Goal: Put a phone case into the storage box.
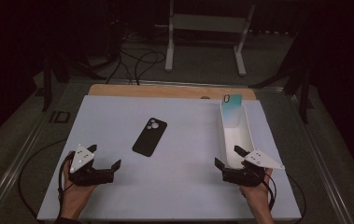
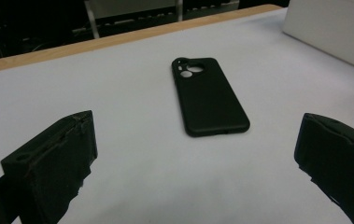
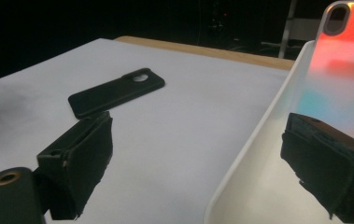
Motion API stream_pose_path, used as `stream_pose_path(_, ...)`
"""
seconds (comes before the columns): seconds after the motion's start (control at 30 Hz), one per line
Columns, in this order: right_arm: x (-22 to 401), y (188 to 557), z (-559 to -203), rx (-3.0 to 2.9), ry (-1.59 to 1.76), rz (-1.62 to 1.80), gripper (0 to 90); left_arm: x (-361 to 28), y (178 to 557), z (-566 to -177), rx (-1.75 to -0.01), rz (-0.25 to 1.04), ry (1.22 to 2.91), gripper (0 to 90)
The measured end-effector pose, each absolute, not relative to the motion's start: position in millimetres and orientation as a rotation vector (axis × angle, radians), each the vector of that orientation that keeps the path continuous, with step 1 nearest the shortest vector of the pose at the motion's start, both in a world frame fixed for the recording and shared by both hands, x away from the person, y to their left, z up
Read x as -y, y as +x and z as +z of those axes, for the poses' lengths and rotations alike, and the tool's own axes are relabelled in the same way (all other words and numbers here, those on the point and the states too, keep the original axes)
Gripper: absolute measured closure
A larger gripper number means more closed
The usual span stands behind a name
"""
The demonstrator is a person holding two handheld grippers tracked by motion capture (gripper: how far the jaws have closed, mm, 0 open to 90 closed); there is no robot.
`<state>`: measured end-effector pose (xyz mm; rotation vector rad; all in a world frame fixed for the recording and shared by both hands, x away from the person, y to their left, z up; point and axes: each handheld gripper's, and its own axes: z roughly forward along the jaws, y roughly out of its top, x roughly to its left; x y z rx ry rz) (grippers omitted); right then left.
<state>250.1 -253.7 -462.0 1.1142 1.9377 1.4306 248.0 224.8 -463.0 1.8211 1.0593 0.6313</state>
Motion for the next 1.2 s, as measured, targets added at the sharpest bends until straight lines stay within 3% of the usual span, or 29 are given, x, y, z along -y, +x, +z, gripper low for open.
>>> stream_pose_path(0.53,256.5,246.7,-464.7,-1.913,1.096,1.411,8.4,-186.5,301.8,-458.9,-1.056,0.587,1.955,0.0)
stream_pose_path(1.2,258.4,247.9,-463.2,-1.905,1.095,1.414,8.4,-144.1,363.6,-484.9,-1.128,0.398,2.103,0.0)
